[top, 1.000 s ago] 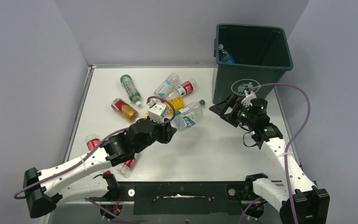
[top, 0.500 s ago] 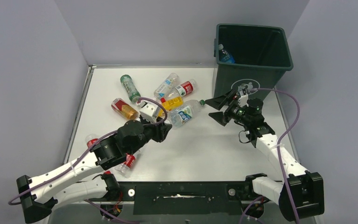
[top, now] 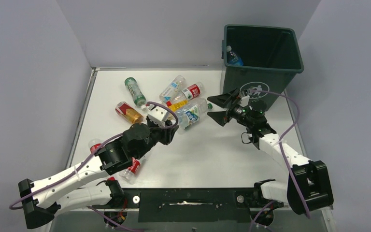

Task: Put the plastic bottles in the bin
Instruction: Pick up the plastic bottle at the center of the board, then place the plastic bottle in the trash bin, then pick up the plastic bottle at the center of the board.

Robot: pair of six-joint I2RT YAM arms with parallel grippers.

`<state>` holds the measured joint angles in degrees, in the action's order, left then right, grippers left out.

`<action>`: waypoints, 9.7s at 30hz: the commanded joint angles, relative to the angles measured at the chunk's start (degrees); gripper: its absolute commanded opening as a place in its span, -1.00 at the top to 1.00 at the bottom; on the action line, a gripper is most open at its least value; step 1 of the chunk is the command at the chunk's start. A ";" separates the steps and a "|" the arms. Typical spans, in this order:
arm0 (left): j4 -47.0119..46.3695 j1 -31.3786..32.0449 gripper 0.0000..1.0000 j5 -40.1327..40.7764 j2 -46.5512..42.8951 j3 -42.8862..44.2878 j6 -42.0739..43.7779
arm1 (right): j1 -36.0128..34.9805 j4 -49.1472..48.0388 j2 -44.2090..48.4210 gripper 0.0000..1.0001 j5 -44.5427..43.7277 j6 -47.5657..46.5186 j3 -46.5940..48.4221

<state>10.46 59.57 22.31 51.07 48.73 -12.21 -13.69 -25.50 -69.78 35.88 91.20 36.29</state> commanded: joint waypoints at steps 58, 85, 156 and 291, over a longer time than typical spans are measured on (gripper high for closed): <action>13.62 10.65 -0.61 3.65 -0.81 21.69 -2.98 | -1.97 35.60 -2.12 0.01 -8.35 -30.14 36.22; 13.61 10.58 -0.63 3.71 -3.67 11.49 -10.77 | 18.46 43.00 -8.81 -0.06 -34.98 -56.10 64.62; 9.69 -9.27 -0.85 -0.07 24.87 13.67 -3.31 | 8.67 54.09 22.77 -0.98 -21.76 -54.74 20.46; 12.35 -10.00 -0.03 -8.99 30.36 9.97 -9.99 | 6.76 46.90 36.44 -0.96 -12.79 -46.19 -7.21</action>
<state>22.76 49.41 14.06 84.93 57.87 -20.88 -6.48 24.45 -33.15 22.13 44.66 28.99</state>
